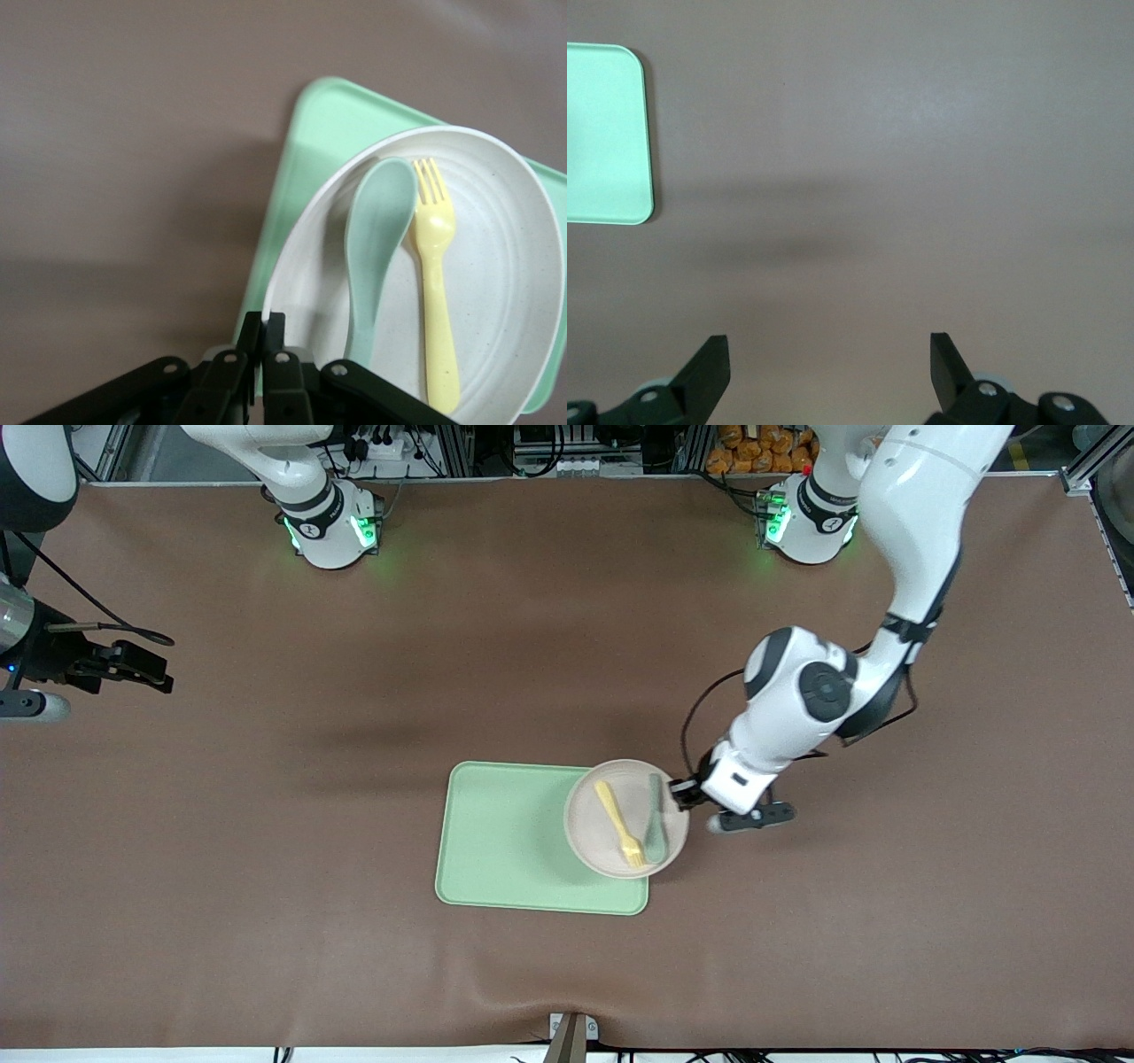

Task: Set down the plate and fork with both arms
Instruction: 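Carry the plate onto the green tray while the right gripper approaches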

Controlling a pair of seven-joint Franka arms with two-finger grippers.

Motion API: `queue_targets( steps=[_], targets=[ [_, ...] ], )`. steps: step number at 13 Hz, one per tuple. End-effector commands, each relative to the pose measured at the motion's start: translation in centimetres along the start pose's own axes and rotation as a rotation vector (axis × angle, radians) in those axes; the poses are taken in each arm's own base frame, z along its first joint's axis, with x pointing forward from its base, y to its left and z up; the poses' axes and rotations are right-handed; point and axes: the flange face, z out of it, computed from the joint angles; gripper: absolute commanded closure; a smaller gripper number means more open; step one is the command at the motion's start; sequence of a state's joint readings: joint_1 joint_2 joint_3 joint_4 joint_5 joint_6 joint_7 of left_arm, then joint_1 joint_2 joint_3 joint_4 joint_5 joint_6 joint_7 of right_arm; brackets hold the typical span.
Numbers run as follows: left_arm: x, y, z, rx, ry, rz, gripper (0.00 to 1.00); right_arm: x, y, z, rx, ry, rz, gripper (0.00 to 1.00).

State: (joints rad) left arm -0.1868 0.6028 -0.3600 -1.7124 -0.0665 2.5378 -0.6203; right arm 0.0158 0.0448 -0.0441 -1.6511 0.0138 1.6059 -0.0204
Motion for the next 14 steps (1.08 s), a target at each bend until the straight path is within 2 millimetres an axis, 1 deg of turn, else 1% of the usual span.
queue_targets(
  steps=[1,2,3,5,6,7,8,10,12,13,14],
  targets=[
    [1.7,2.3,3.1,-0.021,-0.008,-0.018,1.0,1.7,-2.8,3.2,-0.009,-0.039,-0.028,0.0],
    [1.8,2.3,4.2,-0.014,-0.01,-0.02,1.0,2.4,-4.2,4.5,-0.009,-0.053,-0.05,0.0],
    [1.5,3.1,5.4,-0.015,-0.011,-0.008,1.0,3.5,-5.4,5.9,-0.004,-0.052,-0.066,0.0],
    [1.6,3.2,6.9,0.004,-0.001,0.0,1.0,5.2,-8.6,8.5,0.037,-0.037,-0.099,0.0],
    [1.8,2.9,7.1,0.015,0.006,0.004,1.0,5.9,-10.0,10.0,0.056,-0.036,-0.108,0.0],
    [1.9,2.6,7.5,0.019,0.005,0.005,1.0,6.9,-11.2,11.9,0.078,-0.041,-0.113,0.0],
    [1.9,2.3,8.2,0.021,0.004,0.001,1.0,7.9,-12.6,13.7,0.109,-0.046,-0.115,0.0],
    [1.8,2.1,8.6,0.021,0.009,0.009,1.0,9.6,-15.9,16.9,0.136,-0.055,-0.139,0.0],
    [1.9,1.8,8.9,0.024,0.007,0.005,1.0,10.5,-20.2,19.1,0.126,-0.018,-0.195,0.0],
    [1.9,1.9,8.7,0.019,0.007,-0.013,0.83,10.7,-22.6,20.4,0.125,0.023,-0.221,0.0],
    [2.0,2.2,8.2,0.015,0.013,-0.011,0.36,11.1,-23.8,21.5,0.126,0.054,-0.223,0.0]
  ],
)
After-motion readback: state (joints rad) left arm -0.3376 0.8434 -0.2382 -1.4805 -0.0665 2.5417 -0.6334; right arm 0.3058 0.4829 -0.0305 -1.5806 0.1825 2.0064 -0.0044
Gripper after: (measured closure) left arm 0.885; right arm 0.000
